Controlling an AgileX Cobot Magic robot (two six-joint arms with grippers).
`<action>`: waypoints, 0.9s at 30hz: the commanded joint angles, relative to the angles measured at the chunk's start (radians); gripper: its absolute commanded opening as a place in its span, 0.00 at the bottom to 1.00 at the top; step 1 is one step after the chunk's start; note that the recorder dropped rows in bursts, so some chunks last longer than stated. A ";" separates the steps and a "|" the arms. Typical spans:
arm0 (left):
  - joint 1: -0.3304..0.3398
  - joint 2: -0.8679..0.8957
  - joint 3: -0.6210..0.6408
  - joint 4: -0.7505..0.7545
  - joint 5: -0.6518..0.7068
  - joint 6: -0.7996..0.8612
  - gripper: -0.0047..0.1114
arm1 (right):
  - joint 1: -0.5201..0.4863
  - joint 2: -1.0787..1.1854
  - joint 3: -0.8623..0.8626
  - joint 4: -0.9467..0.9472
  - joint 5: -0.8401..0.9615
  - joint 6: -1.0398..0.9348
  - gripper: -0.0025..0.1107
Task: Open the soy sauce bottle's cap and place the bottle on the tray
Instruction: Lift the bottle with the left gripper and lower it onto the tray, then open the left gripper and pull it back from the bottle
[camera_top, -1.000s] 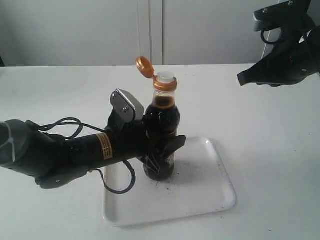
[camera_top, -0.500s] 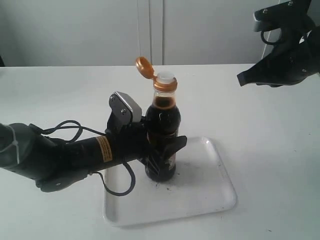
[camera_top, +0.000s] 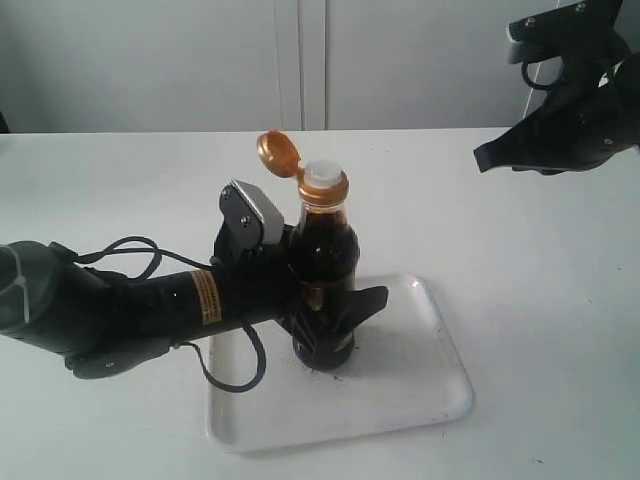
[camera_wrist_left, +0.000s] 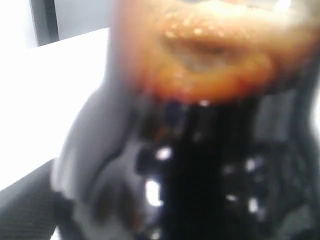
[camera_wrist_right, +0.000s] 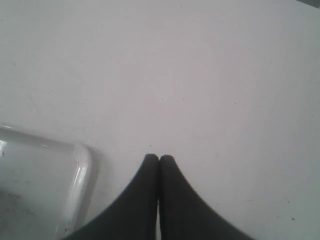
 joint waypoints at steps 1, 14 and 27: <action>0.002 -0.013 0.004 -0.003 -0.007 -0.010 0.94 | -0.006 0.000 0.006 0.002 -0.011 0.005 0.02; 0.002 -0.102 0.004 -0.018 -0.007 -0.025 0.94 | -0.006 0.000 0.006 0.002 -0.013 0.005 0.02; 0.002 -0.275 0.004 -0.018 0.077 -0.054 0.94 | -0.006 0.000 0.006 0.002 -0.017 0.005 0.02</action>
